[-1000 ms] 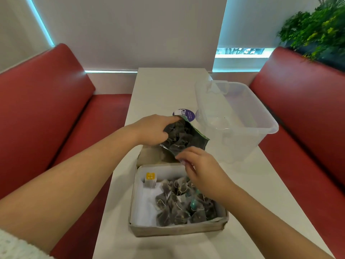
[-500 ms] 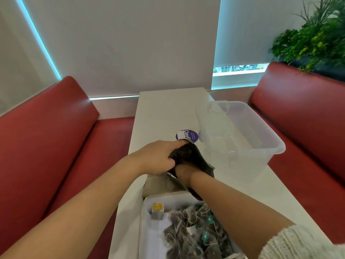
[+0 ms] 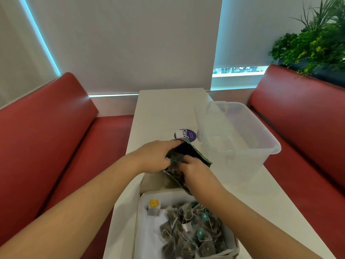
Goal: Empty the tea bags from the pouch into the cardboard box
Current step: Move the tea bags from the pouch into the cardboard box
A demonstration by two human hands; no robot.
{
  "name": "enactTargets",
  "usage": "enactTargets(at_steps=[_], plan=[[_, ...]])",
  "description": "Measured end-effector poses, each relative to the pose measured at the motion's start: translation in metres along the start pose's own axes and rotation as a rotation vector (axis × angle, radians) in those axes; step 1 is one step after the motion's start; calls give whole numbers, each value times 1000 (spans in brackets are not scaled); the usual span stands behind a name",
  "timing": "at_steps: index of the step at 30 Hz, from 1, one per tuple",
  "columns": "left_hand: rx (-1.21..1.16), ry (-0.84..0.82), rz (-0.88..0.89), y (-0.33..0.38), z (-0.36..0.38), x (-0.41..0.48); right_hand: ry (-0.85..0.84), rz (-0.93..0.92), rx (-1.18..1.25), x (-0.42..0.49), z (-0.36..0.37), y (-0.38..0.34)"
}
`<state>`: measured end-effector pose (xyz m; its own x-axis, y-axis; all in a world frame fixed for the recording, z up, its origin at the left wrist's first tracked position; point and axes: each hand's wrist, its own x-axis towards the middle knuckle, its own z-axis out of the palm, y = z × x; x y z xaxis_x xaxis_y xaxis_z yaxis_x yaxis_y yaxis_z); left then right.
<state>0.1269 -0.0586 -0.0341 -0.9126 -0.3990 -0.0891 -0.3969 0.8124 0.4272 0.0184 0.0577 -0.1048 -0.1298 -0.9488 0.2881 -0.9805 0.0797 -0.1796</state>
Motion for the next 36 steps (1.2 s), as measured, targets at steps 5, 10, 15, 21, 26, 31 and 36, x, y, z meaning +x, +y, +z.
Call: enactTargets(at_steps=[5, 10, 15, 21, 26, 31, 36], plan=[[33, 9, -9, -3, 5, 1, 117, -37, 83, -49, -23, -1], [99, 36, -4, -4, 11, 5, 175, -86, 160, -81, -39, -10], [111, 42, -16, -7, 14, 7, 86, -220, 200, -99, -32, -21], [101, 24, -28, -7, 12, 4, -93, -286, 216, -97, 9, -30], [98, 13, -17, -8, 11, 1, -250, -301, 258, -90, 36, -30], [114, 23, -25, -9, 11, 1, -230, -162, 284, -91, 27, -20], [111, 29, -13, -9, 14, 4, -577, -26, 152, -80, 37, -22]])
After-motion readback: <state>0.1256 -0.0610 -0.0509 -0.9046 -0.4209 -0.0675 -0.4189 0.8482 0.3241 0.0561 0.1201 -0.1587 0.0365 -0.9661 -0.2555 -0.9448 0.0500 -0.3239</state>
